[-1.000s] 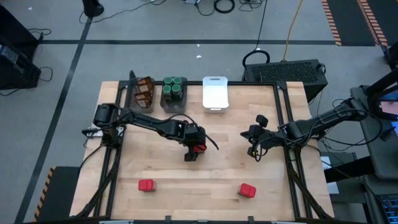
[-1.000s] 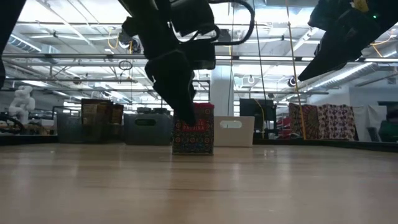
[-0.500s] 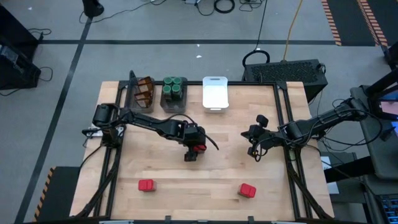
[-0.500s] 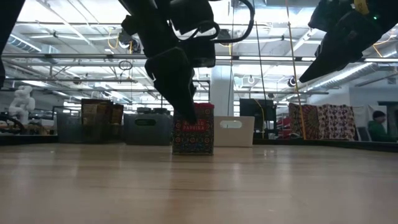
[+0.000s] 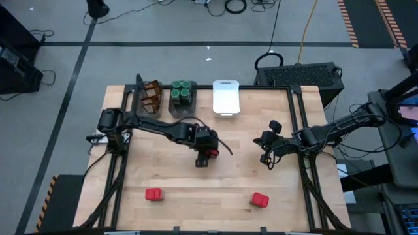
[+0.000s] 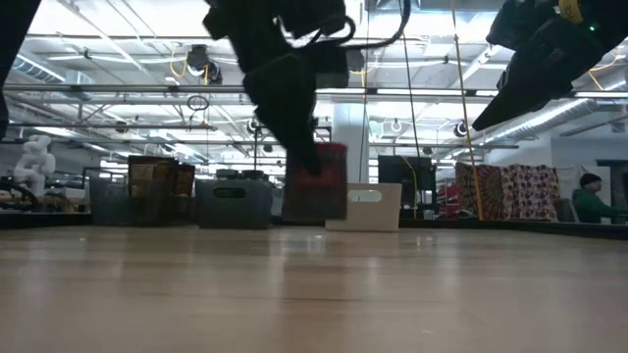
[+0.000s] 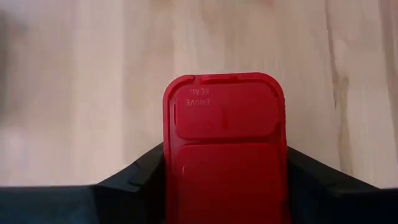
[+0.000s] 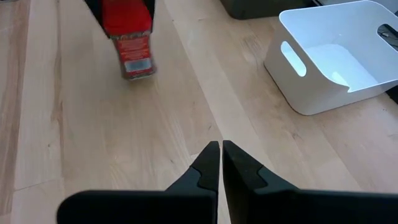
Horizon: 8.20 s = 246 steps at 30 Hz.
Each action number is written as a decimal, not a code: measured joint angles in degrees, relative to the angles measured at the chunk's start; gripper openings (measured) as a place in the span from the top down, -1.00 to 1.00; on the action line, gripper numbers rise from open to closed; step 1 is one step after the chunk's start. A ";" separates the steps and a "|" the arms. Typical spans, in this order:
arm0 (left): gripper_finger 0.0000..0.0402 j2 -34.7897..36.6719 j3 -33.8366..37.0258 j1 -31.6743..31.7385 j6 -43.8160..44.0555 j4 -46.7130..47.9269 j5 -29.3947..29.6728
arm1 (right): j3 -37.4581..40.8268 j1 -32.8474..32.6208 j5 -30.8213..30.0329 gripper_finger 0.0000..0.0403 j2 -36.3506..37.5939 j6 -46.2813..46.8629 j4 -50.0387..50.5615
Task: Sort spices by type
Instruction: Put the top red seasoning can into the white bin, then put the left red seasoning can into the white bin
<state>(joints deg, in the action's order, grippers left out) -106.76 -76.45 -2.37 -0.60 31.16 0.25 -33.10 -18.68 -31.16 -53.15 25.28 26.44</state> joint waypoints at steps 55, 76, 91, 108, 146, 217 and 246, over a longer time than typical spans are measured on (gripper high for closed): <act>-0.08 -21.10 -27.81 38.68 -29.38 -12.36 -14.95 | 0.00 0.00 4.52 1.00 0.00 14.60 -1.90; -0.30 -21.44 -27.79 39.41 -30.38 -9.78 -10.81 | 0.00 0.00 4.50 1.00 0.00 14.60 -2.05; -0.42 -21.42 -27.79 38.60 -30.21 -9.73 -9.69 | 0.00 -0.01 4.50 1.00 0.00 14.60 -2.25; -0.43 -18.44 -42.10 31.17 -28.95 -0.54 -3.43 | 0.00 0.00 6.12 1.00 -0.02 14.60 -2.65; -0.43 20.08 -22.89 -24.51 36.23 57.65 -8.10 | 0.00 -0.17 16.32 1.00 -0.02 0.37 -19.46; -0.43 17.73 19.64 -47.59 57.16 17.47 5.12 | 0.00 -0.11 11.50 1.00 -0.57 5.55 -24.39; -0.09 17.62 3.30 -30.78 40.83 21.00 3.31 | 0.00 -0.11 11.76 1.00 -0.59 1.67 -20.02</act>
<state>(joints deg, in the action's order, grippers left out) -89.14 -73.16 -33.15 40.22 52.16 3.55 -33.10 -18.79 -19.39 -53.74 26.95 6.42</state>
